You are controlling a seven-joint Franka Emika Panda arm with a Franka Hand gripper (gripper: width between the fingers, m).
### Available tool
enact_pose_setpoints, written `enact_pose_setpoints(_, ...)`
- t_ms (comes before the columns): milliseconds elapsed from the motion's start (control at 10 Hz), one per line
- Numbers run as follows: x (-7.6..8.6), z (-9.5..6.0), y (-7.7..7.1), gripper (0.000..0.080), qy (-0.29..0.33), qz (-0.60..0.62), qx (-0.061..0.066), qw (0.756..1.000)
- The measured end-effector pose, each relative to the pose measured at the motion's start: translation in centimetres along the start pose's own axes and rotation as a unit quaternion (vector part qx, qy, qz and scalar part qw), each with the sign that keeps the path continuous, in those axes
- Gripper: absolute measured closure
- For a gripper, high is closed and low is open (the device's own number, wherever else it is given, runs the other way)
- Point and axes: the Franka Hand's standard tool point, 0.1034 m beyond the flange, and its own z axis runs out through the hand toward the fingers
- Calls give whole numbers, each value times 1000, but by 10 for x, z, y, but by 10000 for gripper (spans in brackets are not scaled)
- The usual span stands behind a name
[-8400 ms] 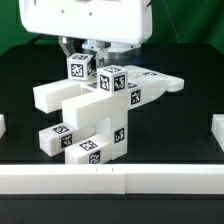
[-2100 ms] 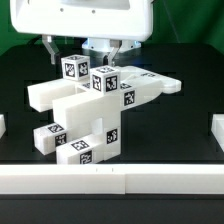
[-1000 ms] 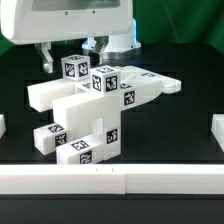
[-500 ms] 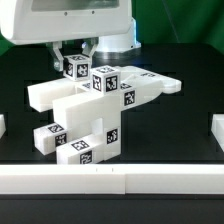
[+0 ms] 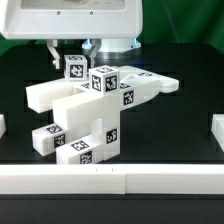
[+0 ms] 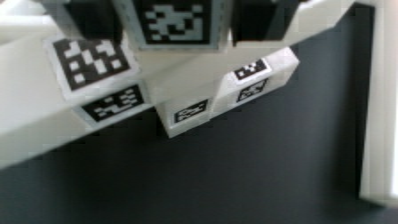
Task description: Assemble chair
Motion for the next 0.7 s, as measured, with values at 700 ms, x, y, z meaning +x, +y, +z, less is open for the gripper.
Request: enact_pose_setpoints(700,0,1,-3,511,-2,280,6,960)
